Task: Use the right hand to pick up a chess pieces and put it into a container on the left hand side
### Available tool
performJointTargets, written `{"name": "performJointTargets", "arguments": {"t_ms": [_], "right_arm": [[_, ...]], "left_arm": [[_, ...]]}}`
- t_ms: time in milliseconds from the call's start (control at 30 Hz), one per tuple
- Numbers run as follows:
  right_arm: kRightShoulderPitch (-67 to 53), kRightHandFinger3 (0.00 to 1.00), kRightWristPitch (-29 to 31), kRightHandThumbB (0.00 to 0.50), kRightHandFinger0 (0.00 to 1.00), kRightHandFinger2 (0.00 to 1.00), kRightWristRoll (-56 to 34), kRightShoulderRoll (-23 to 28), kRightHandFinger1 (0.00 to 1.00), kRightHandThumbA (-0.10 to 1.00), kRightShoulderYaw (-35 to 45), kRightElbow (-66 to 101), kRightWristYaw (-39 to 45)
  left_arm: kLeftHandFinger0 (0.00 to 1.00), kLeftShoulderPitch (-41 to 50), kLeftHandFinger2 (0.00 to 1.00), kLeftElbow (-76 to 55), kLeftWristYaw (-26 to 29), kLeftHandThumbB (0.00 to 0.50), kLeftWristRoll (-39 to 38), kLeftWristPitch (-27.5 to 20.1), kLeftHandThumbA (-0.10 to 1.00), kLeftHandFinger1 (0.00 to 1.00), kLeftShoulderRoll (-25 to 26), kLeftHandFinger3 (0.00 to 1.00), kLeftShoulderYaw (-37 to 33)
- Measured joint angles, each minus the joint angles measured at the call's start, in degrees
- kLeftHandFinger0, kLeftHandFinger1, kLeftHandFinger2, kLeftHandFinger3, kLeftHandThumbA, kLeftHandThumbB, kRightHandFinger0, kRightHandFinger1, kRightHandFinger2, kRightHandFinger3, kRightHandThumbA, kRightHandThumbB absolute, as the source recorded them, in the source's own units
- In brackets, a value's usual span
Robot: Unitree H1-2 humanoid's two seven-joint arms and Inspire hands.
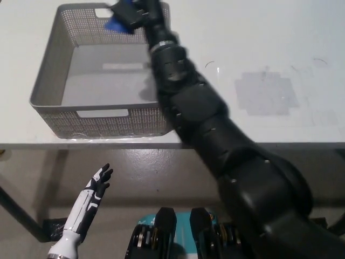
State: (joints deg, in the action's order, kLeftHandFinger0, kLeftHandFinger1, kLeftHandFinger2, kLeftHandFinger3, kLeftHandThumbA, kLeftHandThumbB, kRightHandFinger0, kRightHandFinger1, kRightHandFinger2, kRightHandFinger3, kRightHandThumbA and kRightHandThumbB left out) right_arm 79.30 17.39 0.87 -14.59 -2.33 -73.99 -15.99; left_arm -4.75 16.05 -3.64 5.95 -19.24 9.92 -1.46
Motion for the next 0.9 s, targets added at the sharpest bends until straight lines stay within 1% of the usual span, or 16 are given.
{"name": "performJointTargets", "arguments": {"t_ms": [67, 133, 200, 233, 300, 333, 367, 433, 467, 500, 567, 600, 700, 733, 867, 900], "right_arm": [[0.75, 0.74, -0.14, 0.128, 0.0, 0.8, 0.44, -0.92, 0.32, -0.1, -0.69, -1.69, -0.21], [1.34, 0.76, -0.2, 0.133, 0.0, 0.79, 1.21, -1.5, 0.32, -0.1, -1.97, -3.62, -0.44], [1.46, 0.68, -0.2, 0.139, 0.0, 0.72, 2.21, -1.55, 0.29, -0.1, -3.34, -4.69, -0.79], [1.46, 0.56, -0.2, 0.135, 0.0, 0.63, 2.62, -1.52, 0.22, -0.1, -4.09, -5.2, -1.06], [1.42, 0.65, -0.2, 0.133, 0.0, 0.69, 3.57, -1.46, 0.23, -0.1, -5.58, -6.11, -1.47], [1.4, 0.74, -0.2, 0.127, 0.0, 0.73, 3.94, -1.45, 0.26, -0.1, -6.02, -6.35, -1.56], [1.36, 0.75, -0.2, 0.133, 0.0, 0.72, 4.32, -1.39, 0.29, -0.1, -6.54, -6.59, -1.66], [1.25, 0.74, -0.2, 0.139, 0.0, 0.71, 5.01, -1.14, 0.35, -0.1, -7.56, -6.99, -1.92], [1.07, 0.72, -0.21, 0.122, 0.0, 0.69, 5.63, -0.93, 0.35, -0.1, -8.41, -7.25, -2.1], [0.99, 0.72, -0.24, 0.115, 0.0, 0.66, 5.97, -0.81, 0.34, -0.1, -8.87, -7.34, -2.19], [0.68, 0.73, -0.55, 0.117, 0.0, 0.67, 7.12, -0.33, 0.35, -0.1, -10.56, -7.82, -2.31], [0.45, 0.76, -0.86, 0.123, 0.0, 0.69, 7.45, -0.07, 0.36, -0.1, -11.06, -7.96, -2.3], [-0.46, 0.79, -1.66, 0.137, 0.0, 0.72, 8.61, 0.8, 0.35, -0.1, -12.38, -8.14, -2.3], [-0.72, 0.82, -1.92, 0.144, 0.0, 0.77, 8.95, 1.18, 0.36, -0.1, -12.91, -8.19, -2.3], [-1.88, 0.83, -2.78, 0.154, 0.0, 0.82, 10.43, 2.91, 0.38, -0.1, -14.71, -8.32, -2.27], [-2.03, 0.85, -2.94, 0.156, 0.0, 0.86, 10.88, 3.3, 0.42, -0.1, -15.04, -8.38, -2.27]], "left_arm": [[1.0, 0.01, 1.0, 0.0, -0.04, 0.3, 0.0, 0.0, 1.0, 1.0, 0.0, 1.0, 0.0], [1.0, 0.03, 1.0, -0.04, -0.13, 0.299, 0.0, 0.02, 1.0, 1.0, 0.0, 1.0, 0.0], [1.0, 0.04, 1.0, -0.14, -0.18, 0.321, 0.0, 0.07, 1.0, 1.0, 0.0, 1.0, -0.01], [1.0, 0.04, 1.0, -0.2, -0.24, 0.333, -0.01, 0.14, 1.0, 1.0, 0.0, 1.0, -0.01], [1.0, 0.03, 1.0, -0.32, -0.32, 0.338, -0.07, 0.33, 1.0, 1.0, 0.0, 1.0, -0.02], [1.0, 0.03, 1.0, -0.34, -0.35, 0.342, -0.07, 0.37, 1.0, 1.0, 0.0, 1.0, -0.03], [1.0, 0.03, 1.0, -0.36, -0.35, 0.337, -0.06, 0.43, 1.0, 1.0, 0.0, 1.0, -0.05], [1.0, 0.02, 1.0, -0.47, -0.37, 0.341, -0.02, 0.48, 1.0, 1.0, 0.0, 1.0, -0.14], [1.0, 0.03, 1.0, -0.53, -0.37, 0.336, 0.03, 0.55, 1.0, 1.0, 0.0, 1.0, -0.17], [1.0, 0.03, 1.0, -0.56, -0.38, 0.335, 0.05, 0.59, 1.0, 1.0, 0.0, 1.0, -0.19], [1.0, 0.02, 1.0, -0.61, -0.41, 0.337, 0.07, 0.69, 1.0, 1.0, 0.0, 1.0, -0.21], [1.0, 0.01, 1.0, -0.61, -0.41, 0.333, 0.1, 0.69, 1.0, 1.0, 0.0, 1.0, -0.23], [1.0, 0.0, 1.0, -0.59, -0.41, 0.309, 0.3, 0.68, 1.0, 1.0, 0.02, 1.0, -0.35], [1.0, 0.0, 1.0, -0.58, -0.42, 0.309, 0.35, 0.67, 1.0, 1.0, 0.03, 1.0, -0.37], [1.0, -0.13, 1.0, -0.58, -0.49, 0.328, 0.39, 0.69, 1.0, 1.0, 0.18, 1.0, -0.52], [1.0, -0.13, 1.0, -0.57, -0.53, 0.335, 0.39, 0.69, 1.0, 1.0, 0.23, 1.0, -0.55]]}}
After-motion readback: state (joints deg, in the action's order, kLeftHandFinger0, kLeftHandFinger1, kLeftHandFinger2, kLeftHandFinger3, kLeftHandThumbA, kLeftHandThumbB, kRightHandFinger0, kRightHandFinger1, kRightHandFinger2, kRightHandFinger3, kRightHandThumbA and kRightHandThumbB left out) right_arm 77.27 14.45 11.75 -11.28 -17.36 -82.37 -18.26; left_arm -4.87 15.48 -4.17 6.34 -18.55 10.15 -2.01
